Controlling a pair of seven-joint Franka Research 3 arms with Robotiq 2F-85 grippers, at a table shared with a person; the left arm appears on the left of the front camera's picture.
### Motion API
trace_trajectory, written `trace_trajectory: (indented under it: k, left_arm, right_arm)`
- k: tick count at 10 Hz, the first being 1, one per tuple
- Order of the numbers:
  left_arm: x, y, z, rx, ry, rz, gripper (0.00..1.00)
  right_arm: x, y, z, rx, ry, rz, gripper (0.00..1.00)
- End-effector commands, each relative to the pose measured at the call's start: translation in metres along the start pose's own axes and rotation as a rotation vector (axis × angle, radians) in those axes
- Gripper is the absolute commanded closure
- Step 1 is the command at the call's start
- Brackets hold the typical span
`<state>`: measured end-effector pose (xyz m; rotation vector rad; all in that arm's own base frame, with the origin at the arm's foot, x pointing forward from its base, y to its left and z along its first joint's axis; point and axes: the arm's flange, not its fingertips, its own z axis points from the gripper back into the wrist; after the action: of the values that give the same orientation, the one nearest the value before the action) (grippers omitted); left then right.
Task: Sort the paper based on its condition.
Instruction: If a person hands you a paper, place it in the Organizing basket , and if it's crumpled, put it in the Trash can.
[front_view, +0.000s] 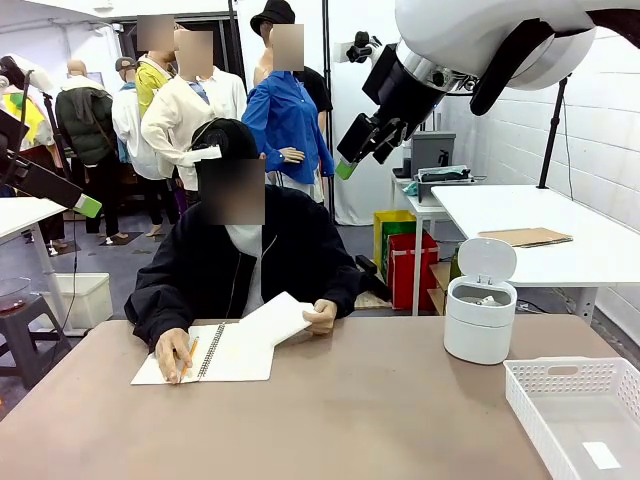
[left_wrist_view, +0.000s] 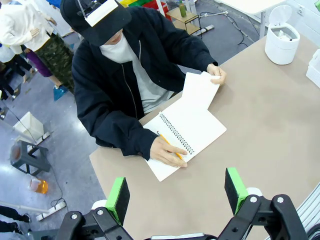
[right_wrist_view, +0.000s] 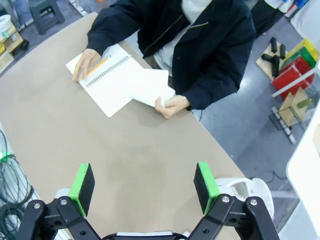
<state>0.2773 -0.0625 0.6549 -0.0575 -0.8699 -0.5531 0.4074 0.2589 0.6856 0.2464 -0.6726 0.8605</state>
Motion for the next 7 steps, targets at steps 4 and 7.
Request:
trace_trajectory:
  k: [4,7]
  left_arm:
    - [-0.0016,0.0005,0.0009,-0.005,0.005,0.002,0.00]
    - [-0.0016,0.0005,0.0009,-0.005,0.005,0.002,0.00]
  right_arm:
    - [-0.0015,0.0000,-0.0002,-0.002,-0.012,-0.001,0.00]
    - [-0.0015,0.0000,-0.0002,-0.002,-0.012,-0.001,0.00]
